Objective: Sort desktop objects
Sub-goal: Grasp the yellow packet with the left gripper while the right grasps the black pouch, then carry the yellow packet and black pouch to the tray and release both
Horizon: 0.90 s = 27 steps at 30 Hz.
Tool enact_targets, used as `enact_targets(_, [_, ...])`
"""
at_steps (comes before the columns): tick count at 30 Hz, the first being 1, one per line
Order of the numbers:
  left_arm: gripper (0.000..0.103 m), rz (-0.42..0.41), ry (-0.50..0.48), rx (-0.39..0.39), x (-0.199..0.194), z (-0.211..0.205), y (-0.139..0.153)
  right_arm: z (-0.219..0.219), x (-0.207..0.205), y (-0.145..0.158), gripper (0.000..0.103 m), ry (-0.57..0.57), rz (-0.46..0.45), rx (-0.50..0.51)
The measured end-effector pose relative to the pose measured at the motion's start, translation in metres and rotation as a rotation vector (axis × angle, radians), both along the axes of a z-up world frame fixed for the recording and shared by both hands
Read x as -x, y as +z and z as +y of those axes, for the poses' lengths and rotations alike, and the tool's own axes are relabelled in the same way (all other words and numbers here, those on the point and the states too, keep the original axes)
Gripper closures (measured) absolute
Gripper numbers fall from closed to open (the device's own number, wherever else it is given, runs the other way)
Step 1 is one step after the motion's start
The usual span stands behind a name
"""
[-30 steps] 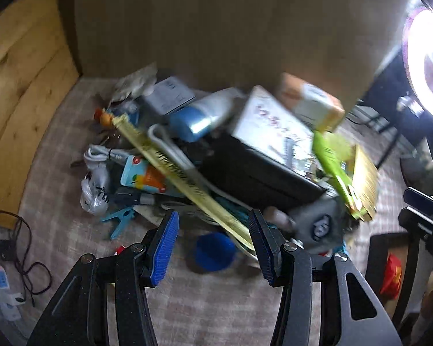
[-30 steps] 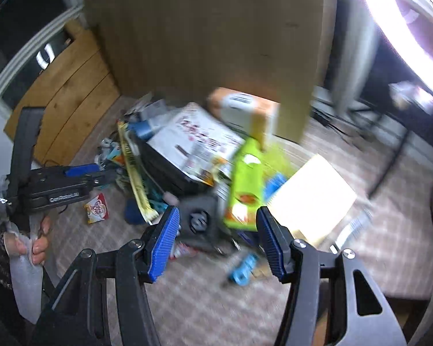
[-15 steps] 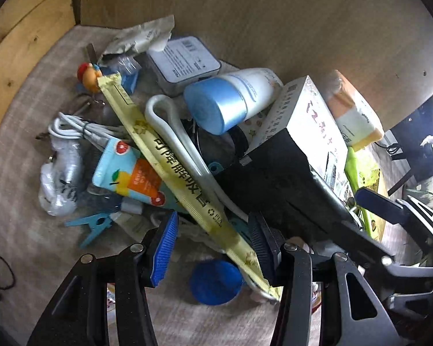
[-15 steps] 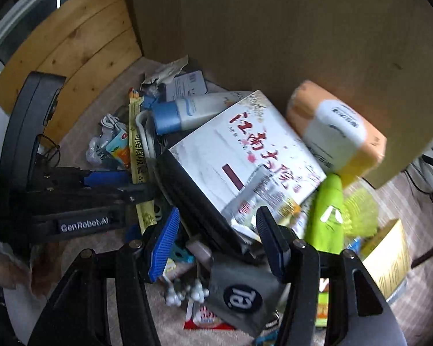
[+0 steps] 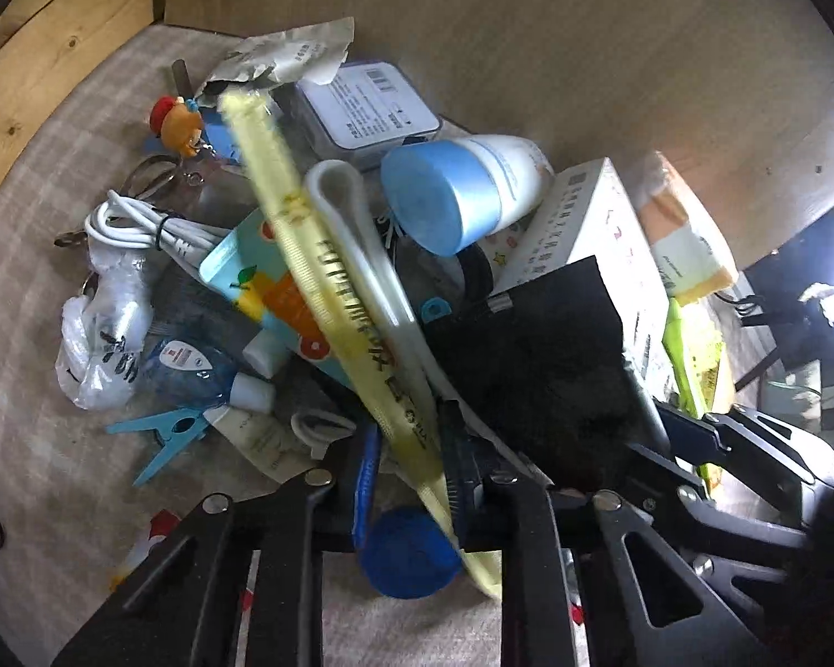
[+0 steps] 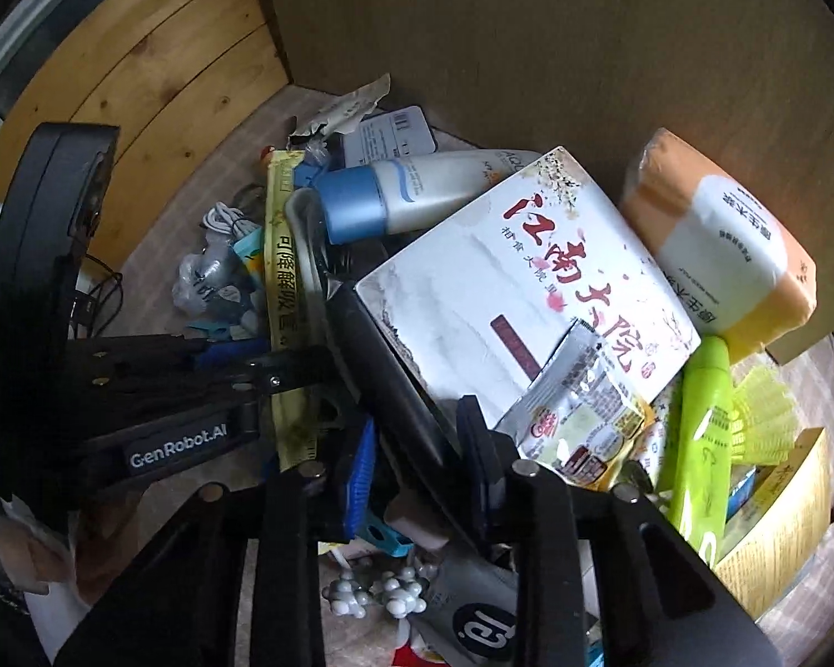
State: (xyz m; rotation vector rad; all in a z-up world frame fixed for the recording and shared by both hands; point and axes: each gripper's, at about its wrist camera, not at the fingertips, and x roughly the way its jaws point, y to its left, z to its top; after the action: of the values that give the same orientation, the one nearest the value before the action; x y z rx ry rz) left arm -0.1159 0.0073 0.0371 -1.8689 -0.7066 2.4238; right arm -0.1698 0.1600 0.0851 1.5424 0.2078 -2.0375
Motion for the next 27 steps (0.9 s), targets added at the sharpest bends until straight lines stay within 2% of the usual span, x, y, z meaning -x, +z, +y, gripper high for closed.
enact_targets(1, [0.091, 0.003, -0.004, -0.002, -0.003, 0.000, 0.001, 0.001, -0.002, 0.000, 0.077, -0.004, -0.002, 0.006])
enact_targets(3, [0.093, 0.012, -0.012, -0.004, -0.010, 0.001, 0.003, 0.005, -0.005, 0.001, 0.079, -0.018, -0.011, 0.027])
enact_targets(11, [0.093, 0.047, -0.016, -0.006, -0.039, 0.010, 0.018, 0.027, -0.014, 0.011, 0.084, -0.092, -0.044, 0.101])
enact_targets(15, [0.093, 0.070, -0.016, -0.001, -0.053, 0.019, 0.030, 0.029, -0.015, 0.026, 0.085, -0.125, -0.031, 0.154])
enact_targets(17, [0.093, 0.089, -0.022, 0.001, -0.060, 0.025, 0.038, 0.032, -0.018, 0.032, 0.090, -0.149, -0.038, 0.179])
enact_targets(20, [0.093, 0.112, -0.037, 0.006, -0.069, 0.032, 0.051, 0.043, -0.023, 0.042, 0.091, -0.183, -0.057, 0.226])
enact_targets(22, [0.093, 0.127, -0.054, 0.015, -0.067, 0.023, 0.057, 0.050, -0.030, 0.048, 0.091, -0.199, -0.023, 0.197])
enact_targets(23, [0.093, 0.129, -0.057, 0.017, -0.050, 0.007, 0.060, 0.054, -0.033, 0.049, 0.091, -0.204, -0.021, 0.194])
enact_targets(27, [0.093, 0.137, -0.073, -0.001, -0.046, 0.019, 0.072, 0.083, -0.046, 0.053, 0.091, -0.272, -0.033, 0.206])
